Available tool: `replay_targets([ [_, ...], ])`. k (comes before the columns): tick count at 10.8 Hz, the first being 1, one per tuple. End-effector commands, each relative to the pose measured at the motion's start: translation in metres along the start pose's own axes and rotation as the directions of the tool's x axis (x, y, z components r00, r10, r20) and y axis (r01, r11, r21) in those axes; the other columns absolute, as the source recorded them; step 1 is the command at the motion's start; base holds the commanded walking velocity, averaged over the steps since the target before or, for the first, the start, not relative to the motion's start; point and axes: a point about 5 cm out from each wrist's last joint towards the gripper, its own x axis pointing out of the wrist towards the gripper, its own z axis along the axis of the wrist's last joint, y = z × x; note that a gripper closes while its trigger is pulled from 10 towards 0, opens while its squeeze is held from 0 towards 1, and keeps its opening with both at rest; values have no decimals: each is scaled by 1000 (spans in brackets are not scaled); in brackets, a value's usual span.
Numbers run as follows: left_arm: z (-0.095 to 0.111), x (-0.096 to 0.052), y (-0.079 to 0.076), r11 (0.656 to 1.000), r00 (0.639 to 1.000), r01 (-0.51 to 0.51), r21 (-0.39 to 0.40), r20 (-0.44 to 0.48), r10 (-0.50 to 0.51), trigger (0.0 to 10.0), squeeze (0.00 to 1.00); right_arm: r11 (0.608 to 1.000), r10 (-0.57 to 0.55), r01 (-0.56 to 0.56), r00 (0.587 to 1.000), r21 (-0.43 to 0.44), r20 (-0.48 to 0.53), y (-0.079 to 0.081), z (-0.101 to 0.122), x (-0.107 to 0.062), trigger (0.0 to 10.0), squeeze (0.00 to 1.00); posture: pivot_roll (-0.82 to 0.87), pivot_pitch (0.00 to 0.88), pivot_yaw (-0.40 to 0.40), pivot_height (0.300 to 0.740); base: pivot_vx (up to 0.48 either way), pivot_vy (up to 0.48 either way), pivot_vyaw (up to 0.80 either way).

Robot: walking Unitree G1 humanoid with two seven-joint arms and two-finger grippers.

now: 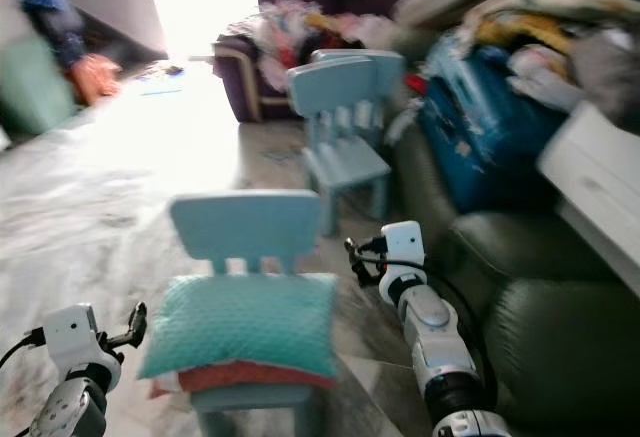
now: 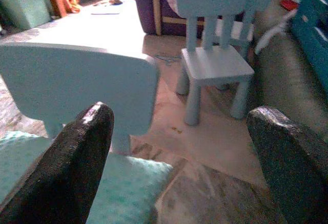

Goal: Move the pillow to the sofa

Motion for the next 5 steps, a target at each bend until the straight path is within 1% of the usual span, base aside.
replay_targets([
  [1, 4, -1, 2, 1000, 1000, -1, 11, 18, 0, 10000, 0, 1000, 10, -10, 1000, 19, 13, 0, 6, 3, 10000, 0, -101, 0, 35, 740, 0, 0, 0],
  [4, -4, -8, 5, 1000, 1000, -9, 13, -7, 9, 10000, 0, 1000, 25, -25, 1000, 18, -6, -1, -1, -3, 10000, 0, -100, 0, 33, 740, 0, 0, 0],
  [5, -5, -10, 5, 1000, 1000, -8, 25, -12, 8, 10000, 0, 999, 27, -27, 1000, 18, -11, -1, -2, -4, 10000, 0, -99, 0, 35, 740, 0, 0, 0],
])
